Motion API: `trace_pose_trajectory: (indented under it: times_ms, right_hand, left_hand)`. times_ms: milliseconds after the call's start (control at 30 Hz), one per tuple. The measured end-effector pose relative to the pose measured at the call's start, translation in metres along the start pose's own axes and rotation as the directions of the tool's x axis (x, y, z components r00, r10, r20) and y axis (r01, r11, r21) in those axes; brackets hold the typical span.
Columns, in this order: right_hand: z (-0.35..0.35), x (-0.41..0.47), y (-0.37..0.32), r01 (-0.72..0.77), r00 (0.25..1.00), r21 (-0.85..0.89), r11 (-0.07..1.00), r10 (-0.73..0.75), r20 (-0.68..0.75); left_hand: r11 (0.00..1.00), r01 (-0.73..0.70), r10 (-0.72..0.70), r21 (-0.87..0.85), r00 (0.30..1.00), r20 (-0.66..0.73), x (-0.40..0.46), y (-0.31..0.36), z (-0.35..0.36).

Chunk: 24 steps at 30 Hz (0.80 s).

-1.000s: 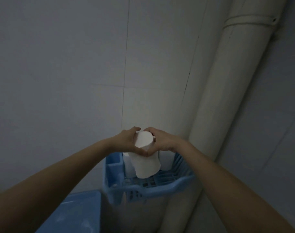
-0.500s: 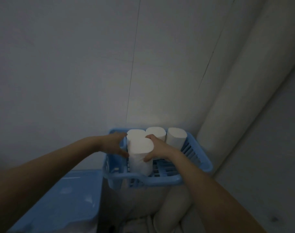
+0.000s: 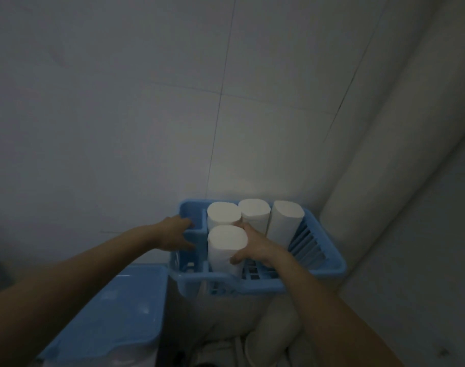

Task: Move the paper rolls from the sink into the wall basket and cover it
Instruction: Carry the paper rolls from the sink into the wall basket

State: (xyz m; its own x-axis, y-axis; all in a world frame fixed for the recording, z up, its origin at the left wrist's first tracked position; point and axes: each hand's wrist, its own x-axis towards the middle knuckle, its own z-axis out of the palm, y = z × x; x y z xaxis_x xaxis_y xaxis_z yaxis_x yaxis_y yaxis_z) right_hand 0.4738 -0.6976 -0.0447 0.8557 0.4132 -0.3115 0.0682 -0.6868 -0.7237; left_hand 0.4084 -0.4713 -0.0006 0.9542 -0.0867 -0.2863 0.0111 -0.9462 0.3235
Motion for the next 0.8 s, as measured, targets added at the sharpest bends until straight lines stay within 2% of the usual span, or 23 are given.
trace_pose_trajectory:
  times_ms: [367, 700, 800]
  right_hand:
    - [-0.001, -0.004, -0.004, -0.031, 0.999, -0.124, 0.992, 0.034, 0.021]
    - [-0.021, -0.019, -0.025, -0.086, 0.991, -0.281, 0.956, 0.112, 0.078]
    - [-0.028, -0.025, -0.04, -0.112, 0.989, -0.335, 0.936, 0.138, 0.055]
  left_hand:
    - [1.0, 0.018, -0.018, -0.001, 1.0, 0.019, -0.006, -0.007, 0.005]
    - [0.999, -0.032, 0.032, 0.003, 0.999, 0.012, -0.02, -0.004, -0.003]
    - [0.999, -0.051, 0.051, 0.002, 0.999, 0.0, -0.026, -0.003, -0.008]
